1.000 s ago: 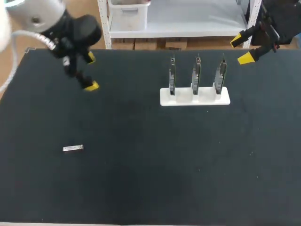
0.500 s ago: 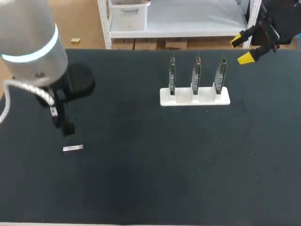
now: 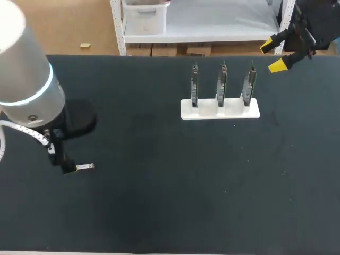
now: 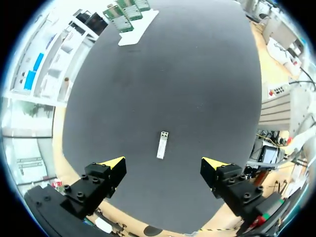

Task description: Pick up the optical module with the left hand, and insert it into the network port with the right hand.

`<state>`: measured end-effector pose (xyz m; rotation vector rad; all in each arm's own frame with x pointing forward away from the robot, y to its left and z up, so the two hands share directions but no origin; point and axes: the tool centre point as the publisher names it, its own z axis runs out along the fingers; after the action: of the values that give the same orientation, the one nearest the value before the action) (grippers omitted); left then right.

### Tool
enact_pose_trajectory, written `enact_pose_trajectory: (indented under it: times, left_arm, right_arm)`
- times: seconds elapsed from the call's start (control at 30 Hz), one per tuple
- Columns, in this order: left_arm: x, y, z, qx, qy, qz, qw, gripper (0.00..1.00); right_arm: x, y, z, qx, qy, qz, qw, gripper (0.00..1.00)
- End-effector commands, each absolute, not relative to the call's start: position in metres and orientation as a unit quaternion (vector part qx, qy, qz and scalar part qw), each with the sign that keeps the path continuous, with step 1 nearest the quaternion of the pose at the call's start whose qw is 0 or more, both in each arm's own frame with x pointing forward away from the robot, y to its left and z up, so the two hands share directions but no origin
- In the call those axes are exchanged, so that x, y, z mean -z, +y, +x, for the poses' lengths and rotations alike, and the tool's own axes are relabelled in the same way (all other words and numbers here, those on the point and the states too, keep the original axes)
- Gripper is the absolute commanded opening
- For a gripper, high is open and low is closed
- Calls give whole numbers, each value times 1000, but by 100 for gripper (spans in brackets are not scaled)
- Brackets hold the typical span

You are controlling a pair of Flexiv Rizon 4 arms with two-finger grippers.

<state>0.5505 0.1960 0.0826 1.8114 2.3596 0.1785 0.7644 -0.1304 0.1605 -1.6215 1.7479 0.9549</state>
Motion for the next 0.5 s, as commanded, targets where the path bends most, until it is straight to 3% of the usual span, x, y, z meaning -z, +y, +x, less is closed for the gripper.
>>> enact_pose_trajectory:
  times: [0.03, 0.5]
  left_arm:
    - [-67, 202, 562, -24, 780, 620, 74, 100]
    - [-41, 215, 561, -13, 759, 650, 45, 100]
  right_arm:
    - [-161, -130, 762, -355, 654, -605, 284, 100]
    - [-161, -130, 762, -355, 654, -605, 284, 100]
